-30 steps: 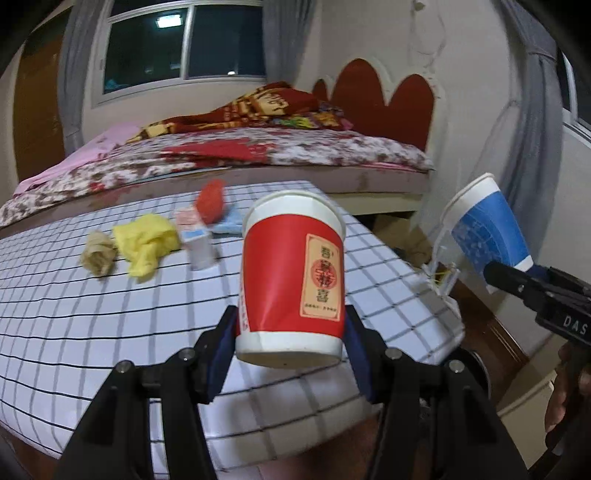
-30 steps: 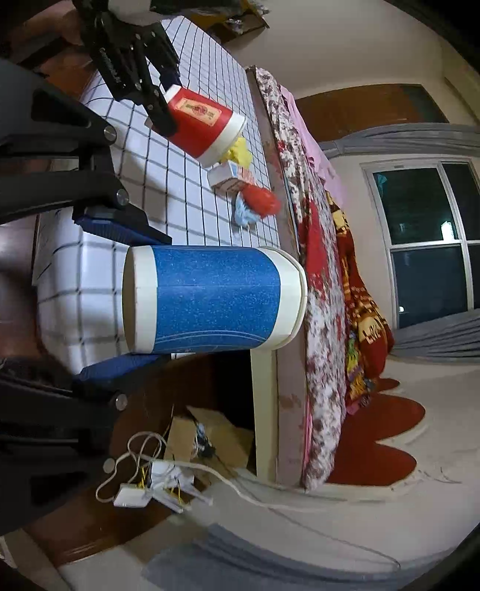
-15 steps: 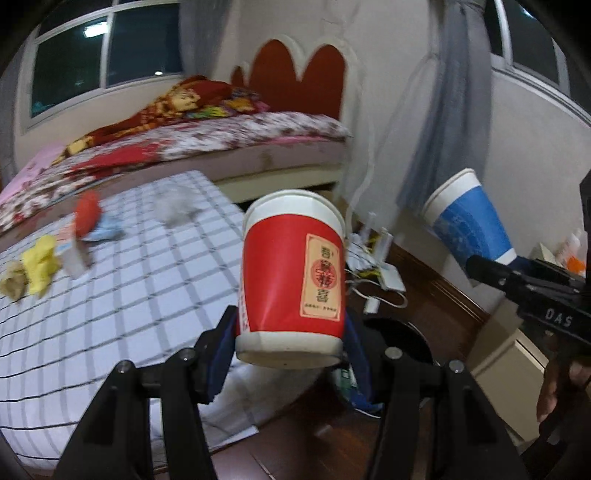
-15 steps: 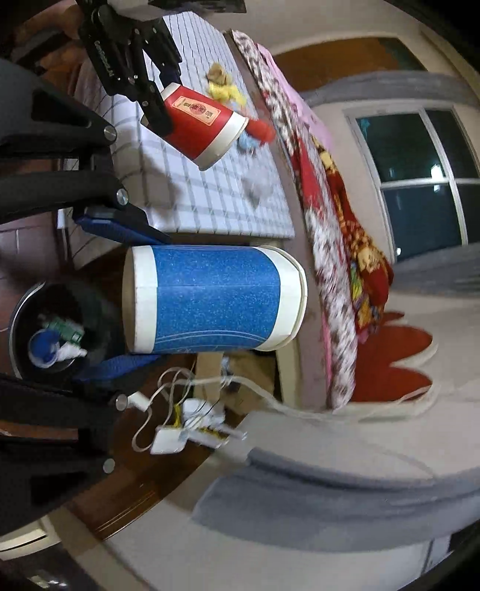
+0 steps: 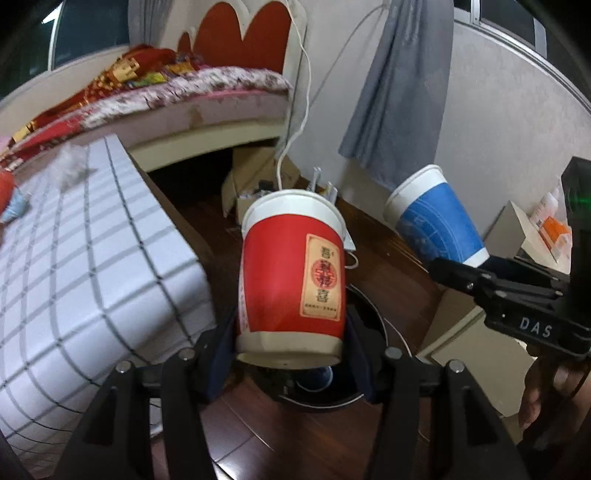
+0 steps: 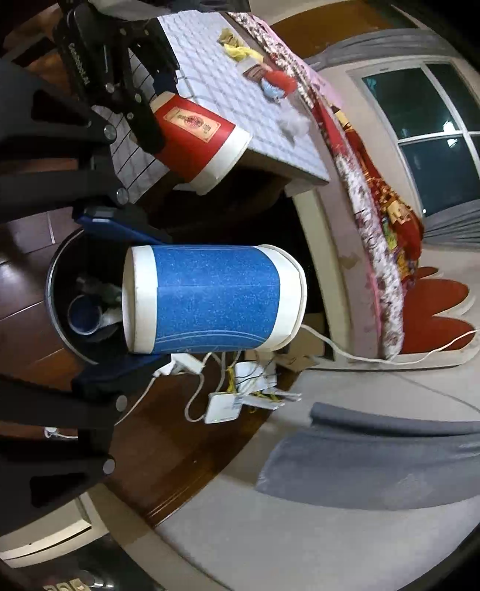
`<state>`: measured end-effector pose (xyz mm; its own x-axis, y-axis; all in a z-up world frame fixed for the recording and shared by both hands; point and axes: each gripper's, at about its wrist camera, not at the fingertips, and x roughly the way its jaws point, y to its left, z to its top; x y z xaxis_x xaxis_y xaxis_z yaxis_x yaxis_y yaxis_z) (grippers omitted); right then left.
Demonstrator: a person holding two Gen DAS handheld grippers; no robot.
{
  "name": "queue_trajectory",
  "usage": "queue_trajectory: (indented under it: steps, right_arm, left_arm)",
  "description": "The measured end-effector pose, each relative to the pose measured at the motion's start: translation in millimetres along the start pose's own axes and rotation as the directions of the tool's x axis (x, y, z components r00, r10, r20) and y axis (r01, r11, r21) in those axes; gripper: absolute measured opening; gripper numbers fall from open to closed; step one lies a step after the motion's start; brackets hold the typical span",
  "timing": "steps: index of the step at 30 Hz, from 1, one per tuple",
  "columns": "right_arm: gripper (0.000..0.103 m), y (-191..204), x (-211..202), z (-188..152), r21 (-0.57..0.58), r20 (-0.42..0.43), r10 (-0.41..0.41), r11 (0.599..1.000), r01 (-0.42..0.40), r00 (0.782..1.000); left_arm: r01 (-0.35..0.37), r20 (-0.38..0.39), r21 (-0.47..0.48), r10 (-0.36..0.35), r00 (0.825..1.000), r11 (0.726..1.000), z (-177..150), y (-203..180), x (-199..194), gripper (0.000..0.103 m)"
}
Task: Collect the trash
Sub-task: 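Carry both paper cups over the black bin and release them inside, then move both tools back from the bin to the table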
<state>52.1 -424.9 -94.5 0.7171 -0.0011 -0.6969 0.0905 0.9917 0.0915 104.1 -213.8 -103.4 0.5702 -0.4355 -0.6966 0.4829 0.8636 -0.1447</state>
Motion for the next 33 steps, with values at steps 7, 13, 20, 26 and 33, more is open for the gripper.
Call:
queue_trajectory:
  steps: [7, 13, 20, 26, 33]
  right_arm:
    - [0.058, -17, 27, -11, 0.042, -0.072, 0.032, 0.999, -0.029, 0.997]
    - [0.058, -18, 48, -11, 0.075, -0.116, 0.07, 0.995, -0.062, 0.991]
    - [0.088, -46, 66, -9, 0.242, -0.129, 0.136, 0.965, -0.102, 0.982]
    - [0.088, -69, 56, -7, 0.345, -0.102, 0.122, 0.935, -0.08, 0.987]
    - [0.1, -59, 57, -6, 0.266, -0.131, 0.04, 0.964, -0.004, 0.991]
  left_arm:
    - [0.031, -0.043, -0.005, -0.031, 0.999, 1.0, -5, -4, 24, 0.056]
    - [0.025, -0.084, -0.002, -0.025, 0.996, 1.0, -8, -9, 43, 0.057]
    - [0.103, -0.084, -0.081, -0.11, 0.99, 0.991, -11, -6, 61, 0.086]
    - [0.026, -0.092, -0.087, -0.034, 0.995, 0.996, -13, -3, 64, 0.101]
    - [-0.031, -0.065, -0.064, 0.027, 0.998, 0.997, -10, 0, 55, 0.102]
